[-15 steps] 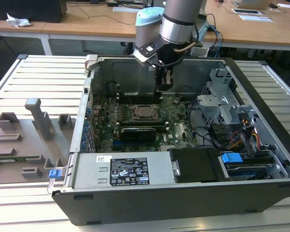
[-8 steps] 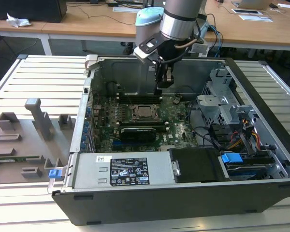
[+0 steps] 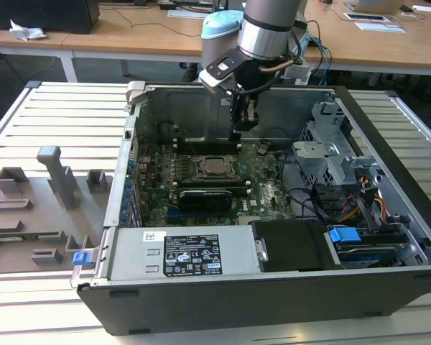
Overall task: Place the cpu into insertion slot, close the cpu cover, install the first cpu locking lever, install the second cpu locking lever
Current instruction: 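Install the first cpu locking lever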
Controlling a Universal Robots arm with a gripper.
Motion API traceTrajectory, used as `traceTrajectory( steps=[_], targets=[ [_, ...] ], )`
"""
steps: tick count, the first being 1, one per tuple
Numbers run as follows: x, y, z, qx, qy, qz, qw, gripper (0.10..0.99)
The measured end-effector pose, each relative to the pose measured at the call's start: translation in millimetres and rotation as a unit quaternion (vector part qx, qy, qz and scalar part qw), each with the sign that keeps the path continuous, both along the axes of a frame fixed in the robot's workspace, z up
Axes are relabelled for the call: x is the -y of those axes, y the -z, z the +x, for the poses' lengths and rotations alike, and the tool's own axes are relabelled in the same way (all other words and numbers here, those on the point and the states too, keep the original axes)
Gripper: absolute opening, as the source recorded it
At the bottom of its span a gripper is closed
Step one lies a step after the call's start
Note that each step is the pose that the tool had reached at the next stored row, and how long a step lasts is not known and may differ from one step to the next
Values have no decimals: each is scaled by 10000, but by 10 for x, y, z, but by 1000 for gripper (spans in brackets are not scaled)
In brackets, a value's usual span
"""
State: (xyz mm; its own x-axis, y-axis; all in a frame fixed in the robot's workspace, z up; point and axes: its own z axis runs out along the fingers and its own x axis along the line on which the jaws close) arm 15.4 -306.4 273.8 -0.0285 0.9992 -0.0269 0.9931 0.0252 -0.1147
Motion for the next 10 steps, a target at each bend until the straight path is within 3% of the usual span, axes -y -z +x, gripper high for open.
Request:
traceTrajectory(
  steps=[3,6,10],
  targets=[
    [15,-1,-56,1,-1,2,10000,106],
    [53,1,-173,5,0,9,10000,106],
    [81,18,-485,10,1,9,10000,106]
  ],
)
